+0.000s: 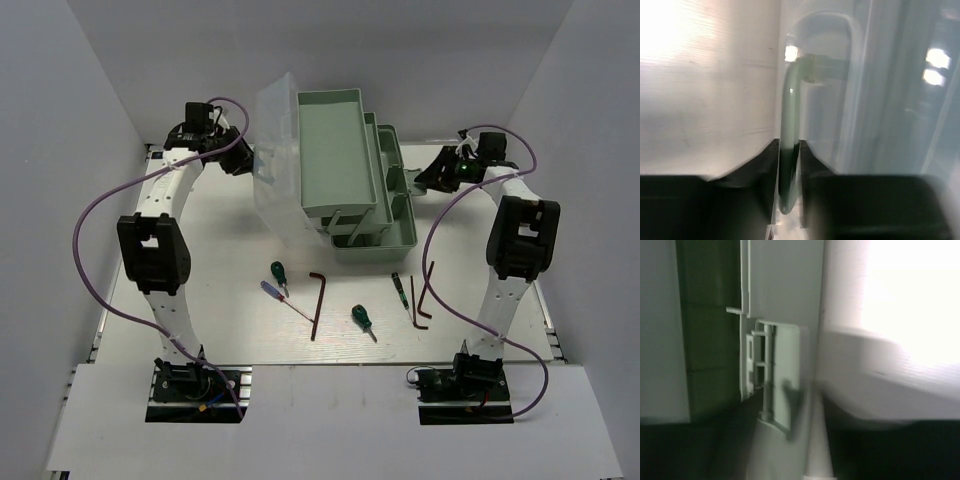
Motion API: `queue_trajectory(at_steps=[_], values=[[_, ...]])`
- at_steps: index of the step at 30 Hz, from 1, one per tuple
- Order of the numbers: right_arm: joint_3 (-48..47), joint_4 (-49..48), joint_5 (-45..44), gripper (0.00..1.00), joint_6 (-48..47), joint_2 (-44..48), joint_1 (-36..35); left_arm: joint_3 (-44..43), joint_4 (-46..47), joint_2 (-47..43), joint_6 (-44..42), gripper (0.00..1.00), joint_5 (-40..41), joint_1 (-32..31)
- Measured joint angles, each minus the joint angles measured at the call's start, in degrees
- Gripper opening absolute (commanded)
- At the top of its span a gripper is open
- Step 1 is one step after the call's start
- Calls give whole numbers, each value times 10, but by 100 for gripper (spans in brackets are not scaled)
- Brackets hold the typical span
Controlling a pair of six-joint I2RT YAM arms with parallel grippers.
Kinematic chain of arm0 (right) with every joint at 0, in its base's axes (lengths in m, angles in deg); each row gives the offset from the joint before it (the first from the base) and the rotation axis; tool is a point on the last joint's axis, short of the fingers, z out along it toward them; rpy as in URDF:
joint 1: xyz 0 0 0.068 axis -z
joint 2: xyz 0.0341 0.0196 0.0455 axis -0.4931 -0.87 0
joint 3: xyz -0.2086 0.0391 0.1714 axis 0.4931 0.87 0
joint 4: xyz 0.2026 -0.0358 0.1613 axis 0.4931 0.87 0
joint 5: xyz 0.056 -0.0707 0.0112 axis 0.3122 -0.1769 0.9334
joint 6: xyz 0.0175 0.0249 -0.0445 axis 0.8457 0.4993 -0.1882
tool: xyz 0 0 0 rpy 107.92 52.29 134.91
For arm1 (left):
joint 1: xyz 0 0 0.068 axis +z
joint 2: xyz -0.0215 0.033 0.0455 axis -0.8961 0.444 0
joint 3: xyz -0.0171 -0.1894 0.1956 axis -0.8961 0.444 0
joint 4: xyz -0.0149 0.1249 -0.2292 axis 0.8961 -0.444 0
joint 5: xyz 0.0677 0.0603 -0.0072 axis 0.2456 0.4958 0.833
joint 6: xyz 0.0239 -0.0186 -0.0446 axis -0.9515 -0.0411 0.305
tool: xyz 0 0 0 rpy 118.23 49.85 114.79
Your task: Sort the tools into containers
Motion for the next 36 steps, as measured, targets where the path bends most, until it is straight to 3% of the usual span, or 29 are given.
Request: queue_trajectory(at_steps=[2, 3, 6, 9, 10, 12, 13, 15, 17, 19, 22, 23, 26, 32, 36], values=[[3, 0, 2, 90, -7, 0, 7, -2, -3, 0, -7, 57, 13, 1], [4, 2, 6, 90, -16, 1, 12, -4, -11, 0, -8, 70, 23, 6], [4, 19, 9, 90, -43, 9, 27, -20, -39, 2, -9, 75, 50, 29], [15, 55, -22, 83, -87, 42, 38, -37, -58, -1, -10, 77, 83, 60], [21, 71, -35, 64, -113, 61, 41, -37, -63, -5, -11, 74, 93, 70], [43, 99, -61, 35, -174, 106, 44, -32, -76, -19, -17, 65, 117, 89], [62, 111, -73, 15, -202, 134, 44, -20, -82, -37, -24, 42, 133, 100], [123, 134, -96, 7, -254, 196, 42, 6, -82, -67, -28, 17, 147, 105], [184, 177, -113, 9, -291, 250, 37, 59, -77, -120, -36, 2, 153, 100], [249, 208, -133, 19, -318, 290, 27, 130, -70, -186, -44, 0, 150, 84], [325, 251, -159, 40, -331, 314, 8, 215, -62, -266, -64, 21, 137, 43], [346, 263, -167, 48, -332, 315, 1, 237, -60, -286, -71, 34, 132, 29], [396, 283, -188, 59, -325, 315, -17, 304, -60, -350, -104, 52, 131, -16], [412, 271, -233, 60, -276, 290, -46, 408, -68, -509, -137, 54, 93, -64], [397, 263, -263, 49, -226, 262, -59, 460, -72, -607, -147, 48, 51, -86]])
